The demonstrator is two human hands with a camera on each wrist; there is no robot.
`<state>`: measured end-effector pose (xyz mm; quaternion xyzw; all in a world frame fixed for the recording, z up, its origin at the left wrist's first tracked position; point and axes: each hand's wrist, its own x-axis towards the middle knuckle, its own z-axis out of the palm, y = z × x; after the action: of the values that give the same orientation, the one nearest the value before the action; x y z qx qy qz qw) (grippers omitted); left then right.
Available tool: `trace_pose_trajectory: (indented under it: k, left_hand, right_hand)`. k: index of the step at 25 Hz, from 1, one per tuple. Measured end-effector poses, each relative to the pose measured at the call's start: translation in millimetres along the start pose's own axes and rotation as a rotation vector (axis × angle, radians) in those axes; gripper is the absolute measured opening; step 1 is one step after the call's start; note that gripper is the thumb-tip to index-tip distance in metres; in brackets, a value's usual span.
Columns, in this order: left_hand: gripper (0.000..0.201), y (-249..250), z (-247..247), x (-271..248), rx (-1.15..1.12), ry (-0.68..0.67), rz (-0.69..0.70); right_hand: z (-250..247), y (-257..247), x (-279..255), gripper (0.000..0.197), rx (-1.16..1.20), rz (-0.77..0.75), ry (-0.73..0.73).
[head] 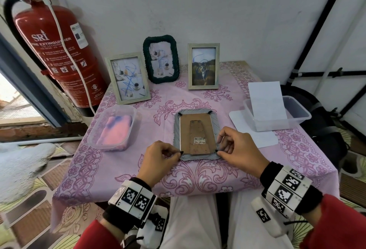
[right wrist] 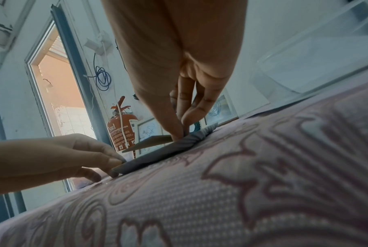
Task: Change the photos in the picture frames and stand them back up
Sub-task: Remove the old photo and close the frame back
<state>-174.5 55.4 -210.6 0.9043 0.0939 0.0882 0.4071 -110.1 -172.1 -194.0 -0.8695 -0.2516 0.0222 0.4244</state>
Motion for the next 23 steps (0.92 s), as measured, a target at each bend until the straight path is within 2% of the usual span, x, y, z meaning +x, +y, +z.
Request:
trace_pose_trajectory:
  k: [8, 17, 23]
  left_hand:
    - [0.003, 2.4, -0.1, 0.1, -0.028, -0.013, -0.017]
    - [0.004, 4.6, 0.8, 1.0, -0.02, 0.008, -0.018]
    - [0.002, 5.5, 2.3, 3.2, -0.01, 0.009, -0.034]
  right_hand:
    - [-1.8, 1.7, 1.1, 0.026, -0.038, -0.069, -0.057]
    - [-5.7, 5.2, 3.1, 0.027, 0.033, 0.011, -0.075]
    - [-3.3, 2.5, 2.8, 0.025, 0.046, -0.011, -0.073]
